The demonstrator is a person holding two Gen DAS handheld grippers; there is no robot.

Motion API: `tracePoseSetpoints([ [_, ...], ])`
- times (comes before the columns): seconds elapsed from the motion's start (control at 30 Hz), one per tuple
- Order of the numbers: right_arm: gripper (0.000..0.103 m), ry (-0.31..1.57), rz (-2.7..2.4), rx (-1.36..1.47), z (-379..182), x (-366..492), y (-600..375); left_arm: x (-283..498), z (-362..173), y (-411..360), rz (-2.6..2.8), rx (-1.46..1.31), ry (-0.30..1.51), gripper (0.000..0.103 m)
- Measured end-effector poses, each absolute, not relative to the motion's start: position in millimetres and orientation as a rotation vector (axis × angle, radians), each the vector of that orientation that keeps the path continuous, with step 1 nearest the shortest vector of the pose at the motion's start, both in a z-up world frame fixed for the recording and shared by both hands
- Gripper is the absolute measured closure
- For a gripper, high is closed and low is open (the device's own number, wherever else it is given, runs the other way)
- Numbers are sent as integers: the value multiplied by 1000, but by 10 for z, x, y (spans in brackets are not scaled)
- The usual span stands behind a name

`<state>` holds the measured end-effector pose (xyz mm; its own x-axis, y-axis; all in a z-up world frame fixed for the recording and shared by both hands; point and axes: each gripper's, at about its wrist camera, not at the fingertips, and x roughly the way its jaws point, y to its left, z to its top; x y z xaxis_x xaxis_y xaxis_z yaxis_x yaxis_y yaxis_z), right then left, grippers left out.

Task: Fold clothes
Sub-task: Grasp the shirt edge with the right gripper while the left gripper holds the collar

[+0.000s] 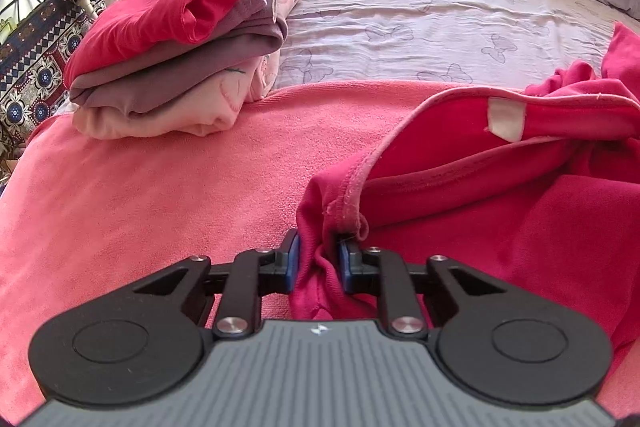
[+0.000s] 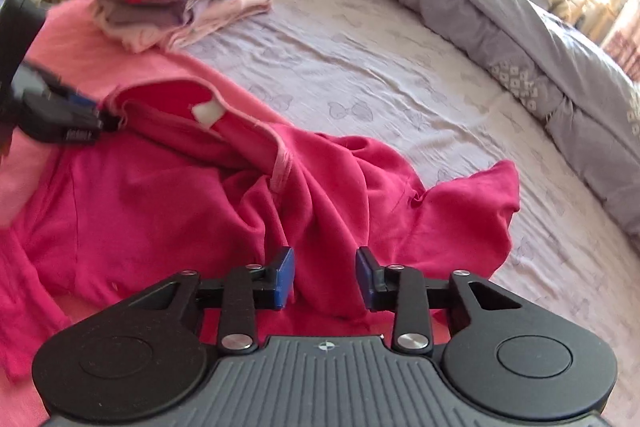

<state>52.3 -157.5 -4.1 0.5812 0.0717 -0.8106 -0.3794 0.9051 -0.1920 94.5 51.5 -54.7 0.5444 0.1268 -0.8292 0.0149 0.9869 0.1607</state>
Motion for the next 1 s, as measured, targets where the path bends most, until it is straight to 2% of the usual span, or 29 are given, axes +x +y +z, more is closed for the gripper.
tracePoseSetpoints([
  [0.07,69,913,252,-246,-57,577,-1649,941,-550,516,63,158,992,79],
  [0.1,72,932,261,-344,-167,589,-1531,942,-553,511,65,159,992,79],
  [0.13,81,948,270,-443,-276,597,-1412,943,-556,505,67,161,991,79],
  [0.23,84,922,317,-750,-587,505,-1018,931,-546,502,71,151,991,81],
  [0.3,84,918,275,-718,-633,538,-996,917,-534,516,64,140,989,87],
  [0.43,94,887,149,-560,-428,578,-1180,890,-462,583,63,108,979,90],
  [0.6,96,765,77,-493,143,455,-1446,861,-309,648,72,44,958,91],
  [0.7,94,736,82,-519,285,438,-1554,858,-201,649,78,28,937,91],
  [0.77,90,776,120,-547,202,474,-1554,860,-161,640,80,32,929,91],
  [1.0,87,939,346,-569,-275,451,-1070,860,-185,704,109,48,934,91],
])
